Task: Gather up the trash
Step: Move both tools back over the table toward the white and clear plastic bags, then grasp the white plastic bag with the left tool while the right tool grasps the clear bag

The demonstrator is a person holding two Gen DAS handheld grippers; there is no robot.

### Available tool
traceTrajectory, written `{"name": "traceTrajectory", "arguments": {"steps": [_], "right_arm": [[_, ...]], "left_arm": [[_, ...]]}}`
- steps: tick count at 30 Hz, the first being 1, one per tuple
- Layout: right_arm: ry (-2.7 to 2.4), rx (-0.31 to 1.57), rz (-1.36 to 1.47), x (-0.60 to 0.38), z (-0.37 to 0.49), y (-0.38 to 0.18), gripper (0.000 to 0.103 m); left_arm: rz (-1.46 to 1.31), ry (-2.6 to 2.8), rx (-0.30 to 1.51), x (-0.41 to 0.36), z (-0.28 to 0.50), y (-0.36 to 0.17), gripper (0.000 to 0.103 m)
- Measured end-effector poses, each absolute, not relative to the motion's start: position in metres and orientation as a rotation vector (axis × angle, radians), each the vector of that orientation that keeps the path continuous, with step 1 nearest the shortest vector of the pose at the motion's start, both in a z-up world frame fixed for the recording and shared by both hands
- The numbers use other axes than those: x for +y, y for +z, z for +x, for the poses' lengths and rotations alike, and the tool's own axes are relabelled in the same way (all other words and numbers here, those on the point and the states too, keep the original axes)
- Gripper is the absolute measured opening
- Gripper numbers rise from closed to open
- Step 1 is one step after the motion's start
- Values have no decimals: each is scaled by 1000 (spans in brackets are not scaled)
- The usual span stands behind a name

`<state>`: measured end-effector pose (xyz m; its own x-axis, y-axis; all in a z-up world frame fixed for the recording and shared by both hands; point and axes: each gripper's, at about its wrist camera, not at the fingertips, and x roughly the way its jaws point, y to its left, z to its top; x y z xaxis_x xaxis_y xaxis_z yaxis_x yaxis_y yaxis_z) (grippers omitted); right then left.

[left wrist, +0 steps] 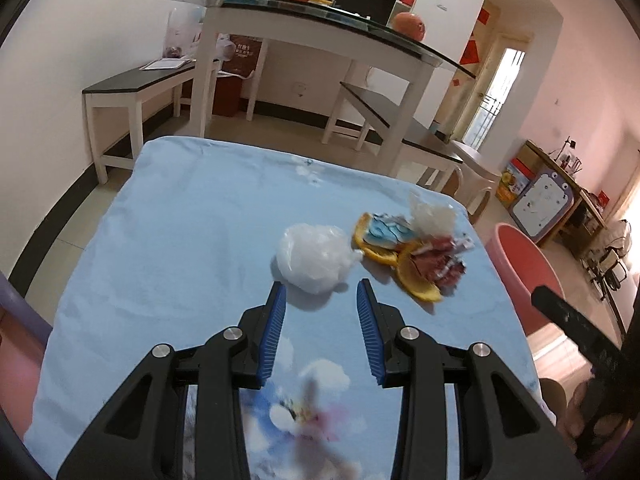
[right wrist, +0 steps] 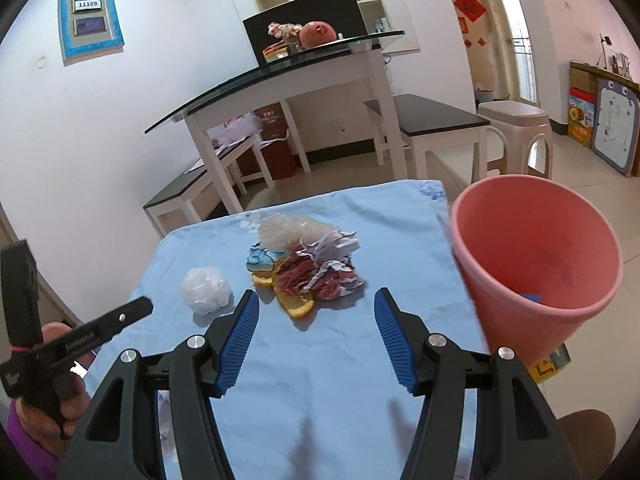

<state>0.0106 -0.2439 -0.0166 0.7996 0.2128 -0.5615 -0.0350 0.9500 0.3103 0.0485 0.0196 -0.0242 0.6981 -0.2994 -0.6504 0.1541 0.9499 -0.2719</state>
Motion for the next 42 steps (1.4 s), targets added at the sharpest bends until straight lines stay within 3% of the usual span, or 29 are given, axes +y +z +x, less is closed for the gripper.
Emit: {"name": "traceTrajectory", "arguments": {"steps": [16,17,18,23,26,28,31,42], "right_arm": [[226,585,153,-209,68,-8,60],[234,585,146,-206,72,-8,61],[240,586,135,-202,79,-9,61],[242,602,91,-188,109,-15,61],[227,644,72,-184,124,-25,51],[224,669,85,-186,130,-30,31],[232,696,119,-192,133,-36,14],[322,590,256,-208,69,11,10]], "left_arm": [[-155,-188,858,-5,111,-61,37],[-158,-184,862,-4,112,-64,35],[-158,-182,864,-3,112,-66,24],[-178,-175,859,4,107,-66,14],[-192,-169,855,8,100,-61,14],[-197,-171,851,9,94,-57,14],[-196,-176,839,10,85,-50,14],[-212,-209,759,10,43,-18,14]]}}
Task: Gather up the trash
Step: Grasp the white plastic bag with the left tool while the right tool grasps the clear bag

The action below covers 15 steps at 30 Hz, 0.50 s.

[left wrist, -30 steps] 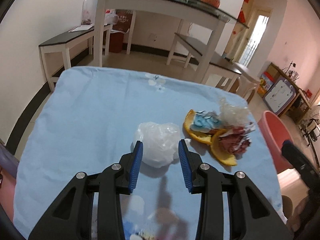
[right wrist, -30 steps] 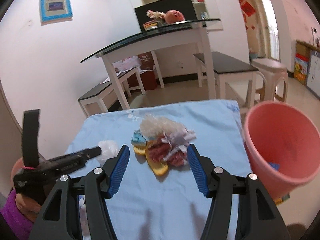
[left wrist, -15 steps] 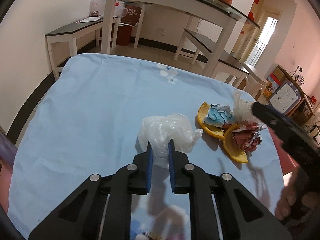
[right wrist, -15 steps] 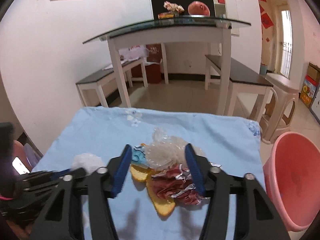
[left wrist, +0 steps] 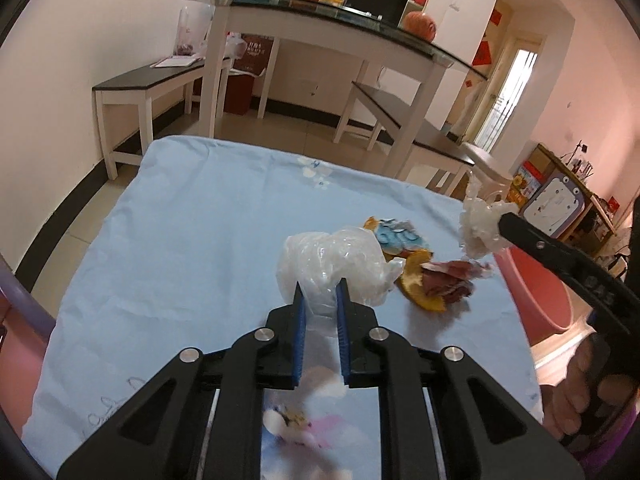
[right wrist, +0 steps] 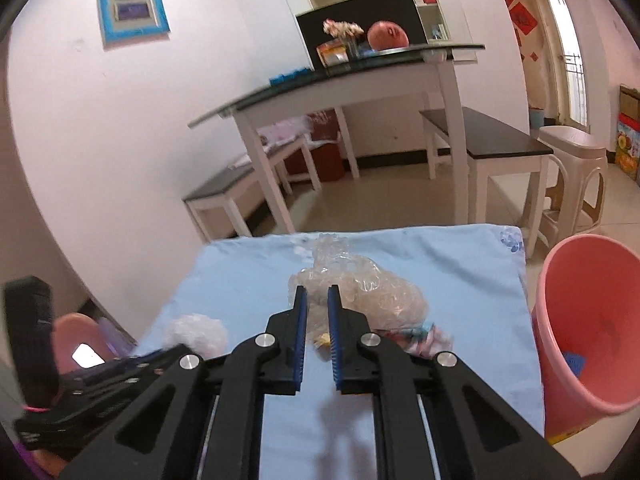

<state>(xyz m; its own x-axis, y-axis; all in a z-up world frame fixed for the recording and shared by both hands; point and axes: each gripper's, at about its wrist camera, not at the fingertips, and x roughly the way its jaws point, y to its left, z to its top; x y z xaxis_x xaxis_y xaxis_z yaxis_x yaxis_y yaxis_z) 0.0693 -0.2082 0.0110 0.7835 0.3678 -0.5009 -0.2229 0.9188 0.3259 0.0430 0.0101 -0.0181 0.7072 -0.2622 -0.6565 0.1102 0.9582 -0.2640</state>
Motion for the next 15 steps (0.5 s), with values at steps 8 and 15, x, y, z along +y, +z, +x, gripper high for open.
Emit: {"name": "traceTrajectory", "arguments": {"steps": [8,15], "right_arm": [[440,593,415,-224,28,28,10],[475,585,535,-253,10,36,10]], "left_arm": [[-220,-214,723,5,17,-5,14],[-212,-218,702,-5,4,3,14]]}}
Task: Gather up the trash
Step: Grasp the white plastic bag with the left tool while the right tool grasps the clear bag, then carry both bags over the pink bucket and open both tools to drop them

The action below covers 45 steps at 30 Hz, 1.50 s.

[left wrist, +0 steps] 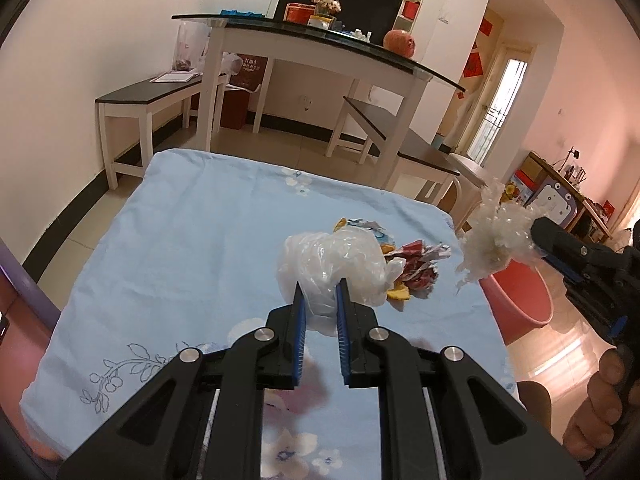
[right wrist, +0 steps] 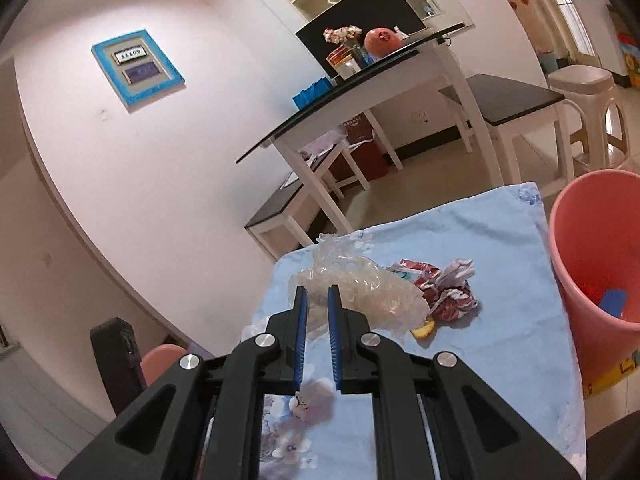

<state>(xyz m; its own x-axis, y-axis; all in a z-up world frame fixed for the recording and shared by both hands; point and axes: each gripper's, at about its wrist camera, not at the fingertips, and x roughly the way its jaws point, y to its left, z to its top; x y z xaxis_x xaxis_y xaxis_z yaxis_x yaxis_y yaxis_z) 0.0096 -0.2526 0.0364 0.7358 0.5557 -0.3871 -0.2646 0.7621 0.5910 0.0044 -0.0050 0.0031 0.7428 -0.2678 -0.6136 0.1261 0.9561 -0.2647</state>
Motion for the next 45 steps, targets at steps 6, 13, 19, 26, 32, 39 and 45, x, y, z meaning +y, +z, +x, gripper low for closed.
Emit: {"name": "traceTrajectory", "arguments": {"steps": [6,13,19,26,32,39,45], "right_arm": [[426,575,476,-260,-1,37,10],[403,594,354,-244,-3,26,10],[388,583,323,-244,-1,23,10],[314,537,289,-265,-7,26,10],[216,495,328,-314,-6,29,10],[91,467,373,-377,-5,24,10],[20,478,428,-425,-1,4,10]], "left_arm": [[-197,-224,705,-17,2,3,14],[-187,-218,731,-28,3,-2,14],[-179,-219,730,-36,8,1,14],[-177,-240,729,-53,19,3,14],[-146,-302,709,-87,32,14,14],[-90,-427,685,-151,47,24,14],[-41,-555,701,-217,54,25,14]]}}
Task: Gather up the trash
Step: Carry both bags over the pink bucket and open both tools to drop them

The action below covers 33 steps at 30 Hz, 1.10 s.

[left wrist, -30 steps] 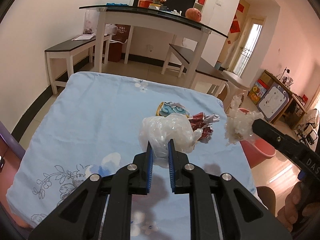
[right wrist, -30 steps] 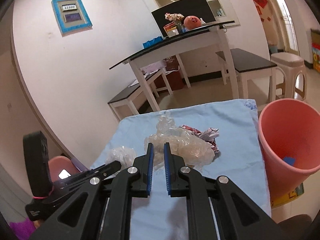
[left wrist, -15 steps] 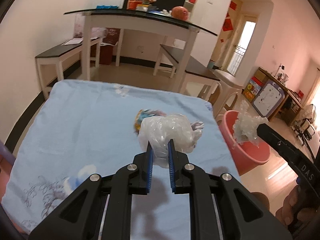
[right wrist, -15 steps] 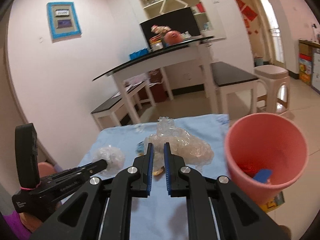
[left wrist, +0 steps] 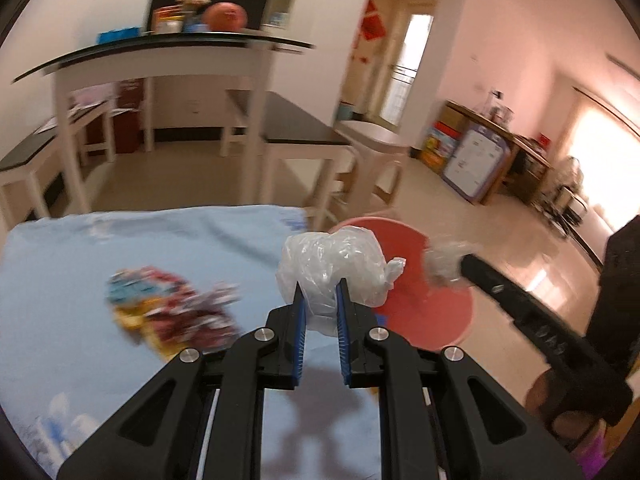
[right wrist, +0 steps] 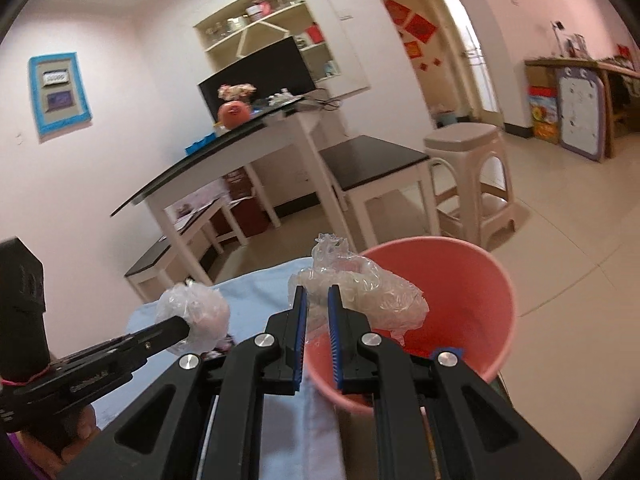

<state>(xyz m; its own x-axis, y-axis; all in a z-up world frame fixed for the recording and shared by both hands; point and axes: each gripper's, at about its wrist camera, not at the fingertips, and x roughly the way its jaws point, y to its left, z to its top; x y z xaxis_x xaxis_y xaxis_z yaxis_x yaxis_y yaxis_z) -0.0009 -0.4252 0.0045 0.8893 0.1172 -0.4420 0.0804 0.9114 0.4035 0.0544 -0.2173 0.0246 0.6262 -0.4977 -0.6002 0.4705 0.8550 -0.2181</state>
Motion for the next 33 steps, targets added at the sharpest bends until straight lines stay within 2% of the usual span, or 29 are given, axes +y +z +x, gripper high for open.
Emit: {"name": "traceTrajectory", "arguments": {"steps": [12,15,16,18,22,23,33], "right_arm": [[-33,553,498,-471,8,-45,11],[-42,556,511,-477,7,-50,15],[-44,557,513,-479,7,-51,20],[-45,565,510,-481,8,-54,23],[-60,560,504,-482,6,-54,33],[-62,558,505,-482,5,-53,33],[-64,542,479,-469,-15,-40,41]], "left_arm": [[-9,-660,780,-296,76,-16,14],[-8,-676,797,-302,78,-24,14],[-3,-679,798,-304,78,-25,15],[-3,-693,816,-307,80,-28,18],[-20,-710,856,-308,84,-32,34],[-23,-712,861,-307,84,-32,35],[12,-717,802,-303,66,-19,37]]}}
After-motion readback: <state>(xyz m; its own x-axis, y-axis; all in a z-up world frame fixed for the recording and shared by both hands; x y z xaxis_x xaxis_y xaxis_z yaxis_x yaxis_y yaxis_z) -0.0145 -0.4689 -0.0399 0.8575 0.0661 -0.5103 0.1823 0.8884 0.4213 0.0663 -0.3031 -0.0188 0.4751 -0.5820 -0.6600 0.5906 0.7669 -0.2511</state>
